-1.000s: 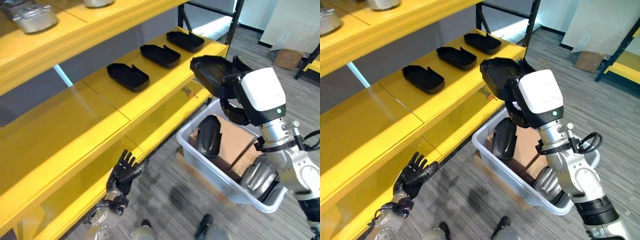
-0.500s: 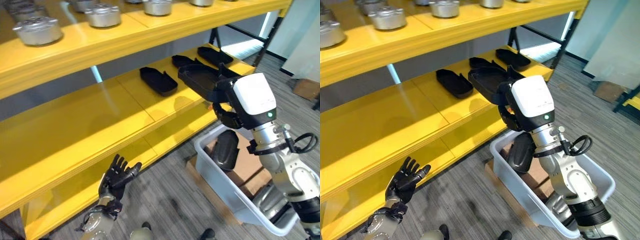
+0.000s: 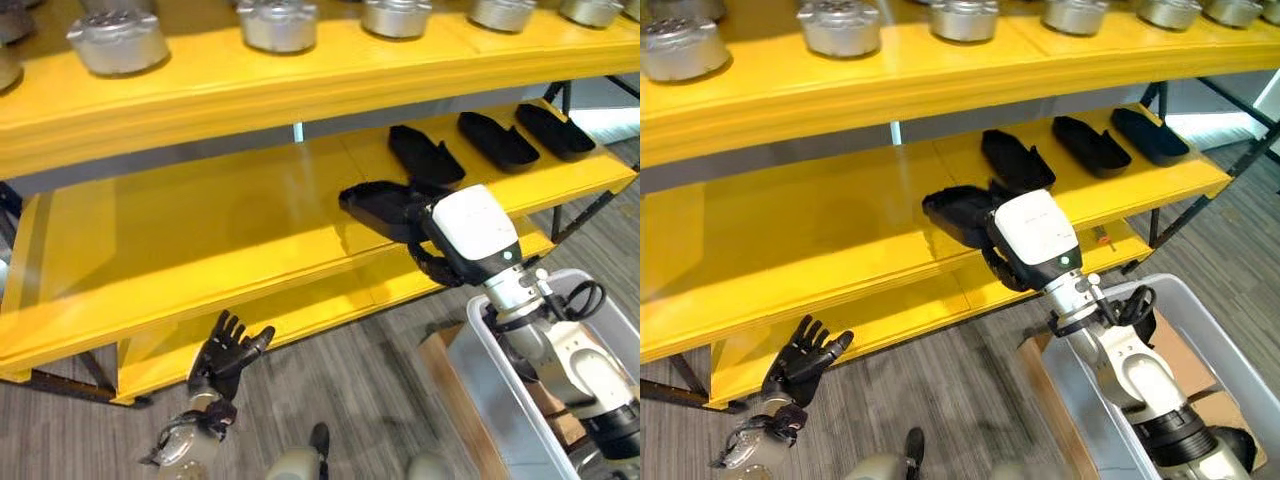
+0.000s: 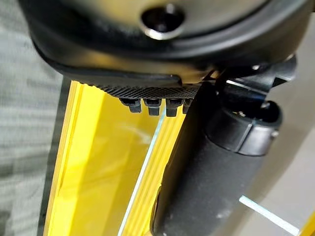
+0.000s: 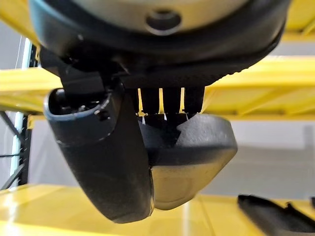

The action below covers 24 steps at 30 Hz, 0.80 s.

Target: Move parts from the plastic box to the shelf.

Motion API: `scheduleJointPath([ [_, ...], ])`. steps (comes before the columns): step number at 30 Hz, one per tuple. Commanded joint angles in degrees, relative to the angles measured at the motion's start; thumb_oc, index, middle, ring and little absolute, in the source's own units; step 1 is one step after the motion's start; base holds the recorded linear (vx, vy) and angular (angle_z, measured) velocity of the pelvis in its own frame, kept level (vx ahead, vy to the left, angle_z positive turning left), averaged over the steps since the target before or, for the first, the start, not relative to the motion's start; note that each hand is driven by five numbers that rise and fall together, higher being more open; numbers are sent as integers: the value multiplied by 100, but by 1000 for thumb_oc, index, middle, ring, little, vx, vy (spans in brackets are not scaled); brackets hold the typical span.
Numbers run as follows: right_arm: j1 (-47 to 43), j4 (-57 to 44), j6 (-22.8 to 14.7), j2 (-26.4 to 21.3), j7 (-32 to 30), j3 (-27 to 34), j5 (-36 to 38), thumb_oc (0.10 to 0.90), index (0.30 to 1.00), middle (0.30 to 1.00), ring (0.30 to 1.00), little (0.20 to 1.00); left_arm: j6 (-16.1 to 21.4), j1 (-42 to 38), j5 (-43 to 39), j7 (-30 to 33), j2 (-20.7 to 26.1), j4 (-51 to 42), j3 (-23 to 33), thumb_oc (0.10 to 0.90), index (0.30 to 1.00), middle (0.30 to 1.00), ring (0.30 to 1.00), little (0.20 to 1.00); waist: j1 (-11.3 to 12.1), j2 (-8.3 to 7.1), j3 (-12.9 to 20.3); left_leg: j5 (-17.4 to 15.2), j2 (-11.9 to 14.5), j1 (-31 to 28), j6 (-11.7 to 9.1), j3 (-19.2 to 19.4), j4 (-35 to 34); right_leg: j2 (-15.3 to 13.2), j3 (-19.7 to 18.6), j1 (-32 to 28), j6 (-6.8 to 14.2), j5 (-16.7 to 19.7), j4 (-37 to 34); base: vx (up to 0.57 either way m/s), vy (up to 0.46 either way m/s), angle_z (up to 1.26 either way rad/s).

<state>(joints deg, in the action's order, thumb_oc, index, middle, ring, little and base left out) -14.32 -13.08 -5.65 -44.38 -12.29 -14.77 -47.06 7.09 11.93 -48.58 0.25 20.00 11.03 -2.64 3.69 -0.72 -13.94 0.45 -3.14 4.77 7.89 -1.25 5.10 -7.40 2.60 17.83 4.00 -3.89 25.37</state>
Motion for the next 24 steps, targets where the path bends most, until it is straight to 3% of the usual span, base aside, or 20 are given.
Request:
scheduleJointPath([
  [1, -1236, -308, 78, -206, -698, 653, 182, 400, 300, 300, 300, 300, 516, -462, 173, -138, -7, -671, -37, 900, 1000, 1000, 1000, 1000, -254, -53, 212, -556, -8, -793, -482, -247, -216, -100, 231, -275, 169, 1241, -1247, 176, -127, 64],
  [2, -1138, -349, 110, -207, -681, 747, 209, 400, 300, 300, 300, 300, 514, -494, 106, -124, -69, -619, -14, 900, 1000, 1000, 1000, 1000, -323, -149, 222, -591, -36, -868, -563, -438, -190, -56, -81, -459, 222, 1260, -1461, 100, -79, 83],
  [3, -1133, -353, 111, -206, -679, 752, 209, 400, 300, 300, 300, 300, 514, -494, 106, -124, -68, -619, -16, 900, 1000, 1000, 1000, 1000, -325, -148, 214, -591, -34, -877, -563, -443, -192, -56, -75, -474, 222, 1262, -1469, 199, -228, 99],
  [4, -949, -391, 49, -173, -742, 953, 304, 400, 300, 300, 300, 300, 522, -400, 88, -151, -206, -660, 43, 900, 1000, 1000, 1000, 1000, -266, -252, 375, -531, 22, -866, -645, -422, -217, -5, -25, -822, 148, 1219, -1839, 149, -146, 93],
  [9, -945, -399, -19, -128, -710, 945, 389, 400, 300, 300, 300, 300, 488, -242, 90, -173, -280, -676, 84, 900, 1000, 1000, 1000, 1000, -150, -258, 510, -498, 166, -982, -684, -378, -346, 18, 208, -1050, 158, 1183, -1957, 120, -134, 13],
  [13, -975, -381, -47, -126, -651, 928, 486, 400, 300, 300, 300, 300, 451, -133, 66, -169, -289, -768, 45, 900, 1000, 1000, 1000, 1000, -43, -298, 639, -392, 375, -1041, -815, -527, -533, 57, 433, -1345, 90, 1079, -2179, 80, -135, 18],
  [17, -1021, -408, -78, -153, -677, 901, 546, 400, 300, 300, 300, 300, 444, -144, 39, -158, -285, -766, -6, 900, 1000, 1000, 1000, 1000, -15, -316, 625, -358, 425, -935, -879, -682, -467, 95, 516, -1444, 33, 1004, -2253, 5, -95, 26],
  [18, -1046, -403, -90, -167, -681, 872, 579, 400, 300, 300, 300, 300, 443, -166, 15, -157, -287, -711, -42, 900, 1000, 1000, 1000, 1000, -5, -327, 589, -357, 408, -827, -921, -671, -320, 83, 521, -1476, 1, 982, -2269, -10, -60, 32],
  [19, -1143, -368, -91, -208, -728, 825, 605, 400, 300, 300, 300, 300, 460, -215, -37, -171, -275, -711, -90, 900, 1000, 1000, 1000, 1000, 31, -331, 480, -339, 339, -554, -1106, -638, 290, 55, 632, -1562, -75, 902, -2271, -16, -59, 43],
  [21, -1253, -370, -98, -222, -758, 778, 616, 400, 300, 300, 300, 300, 459, -256, -58, -186, -267, -701, -116, 900, 1000, 1000, 1000, 1000, 62, -334, 391, -316, 314, -390, -1179, -644, 610, 35, 704, -1583, -104, 898, -2250, -46, -24, 68],
  [22, -1330, -346, -61, -267, -822, 754, 604, 400, 300, 300, 300, 300, 472, -287, -109, -185, -266, -722, -146, 900, 1000, 1000, 1000, 1000, 81, -368, 297, -248, 459, -196, -1227, -623, 731, -25, 783, -1600, -92, 870, -2214, -10, 67, 67],
  [23, -1271, -311, 7, -358, -886, 828, 639, 400, 300, 300, 300, 300, 458, -291, -128, -141, -220, -764, -163, 900, 1000, 1000, 1000, 1000, 33, -426, 316, 23, 1147, -91, -1287, -374, 275, -162, 876, -1665, 0, 829, -2199, 40, 127, 56],
  [24, -1207, -292, 39, -402, -892, 879, 682, 400, 300, 300, 300, 300, 469, -285, -160, -129, -217, -769, -188, 900, 1000, 1000, 1000, 1000, 8, -416, 338, 272, 1445, -55, -1332, -275, 8, -209, 916, -1699, 36, 788, -2183, 112, 203, 56],
])
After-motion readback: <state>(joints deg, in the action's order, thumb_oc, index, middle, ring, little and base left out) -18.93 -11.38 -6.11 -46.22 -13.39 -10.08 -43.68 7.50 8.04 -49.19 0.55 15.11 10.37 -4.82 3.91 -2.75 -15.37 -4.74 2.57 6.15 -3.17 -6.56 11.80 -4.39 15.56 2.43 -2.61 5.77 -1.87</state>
